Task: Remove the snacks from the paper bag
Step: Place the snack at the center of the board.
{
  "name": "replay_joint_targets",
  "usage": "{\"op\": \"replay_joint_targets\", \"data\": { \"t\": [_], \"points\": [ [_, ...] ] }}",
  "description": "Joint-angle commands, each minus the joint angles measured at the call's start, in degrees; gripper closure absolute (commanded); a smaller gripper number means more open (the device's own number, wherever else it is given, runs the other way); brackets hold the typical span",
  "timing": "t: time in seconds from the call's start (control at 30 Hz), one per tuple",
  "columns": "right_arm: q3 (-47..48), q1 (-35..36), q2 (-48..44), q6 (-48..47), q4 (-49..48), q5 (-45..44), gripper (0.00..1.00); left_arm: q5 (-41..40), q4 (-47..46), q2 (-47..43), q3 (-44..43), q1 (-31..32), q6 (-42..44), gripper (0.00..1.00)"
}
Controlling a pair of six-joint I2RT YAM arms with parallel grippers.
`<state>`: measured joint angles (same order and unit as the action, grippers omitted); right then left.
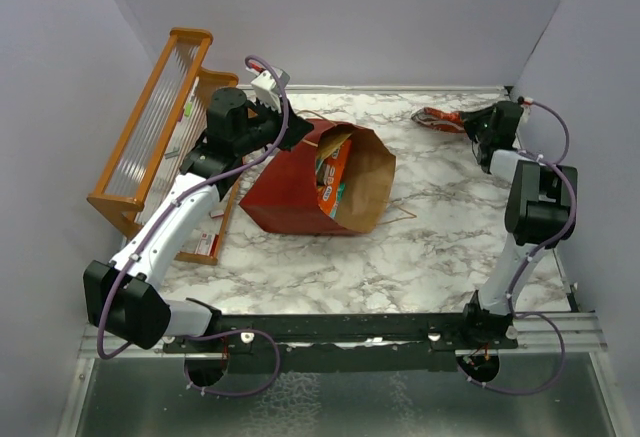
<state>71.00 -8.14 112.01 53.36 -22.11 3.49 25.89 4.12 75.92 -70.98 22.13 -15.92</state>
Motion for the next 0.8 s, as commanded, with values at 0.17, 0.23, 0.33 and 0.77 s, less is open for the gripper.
{"op": "replay_joint_targets", "data": {
  "t": [0.17, 0.23, 0.33, 0.77],
  "points": [
    [-11.5, -3.4, 1.5, 0.6, -7.1, 6.0, 0.99, -0.2, -2.3, -0.8, 0.7, -0.2, -0.6, 1.0],
    [-11.2, -3.6, 2.6, 0.4, -6.5, 5.9, 0.99, -0.1, -2.3, -0.8, 0.8, -0.2, -0.6, 1.0],
    [-9.7, -4.2, 4.3, 0.5, -4.7, 5.9, 0.99, -0.2, -2.5, -0.9, 1.0, -0.3, -0.7, 1.0],
    [-15.1, -6.6, 1.1, -2.7, -1.9, 8.0, 0.68, -0.1, -2.8, -1.3, 1.4, -0.3, -0.6, 1.0]
  ]
}}
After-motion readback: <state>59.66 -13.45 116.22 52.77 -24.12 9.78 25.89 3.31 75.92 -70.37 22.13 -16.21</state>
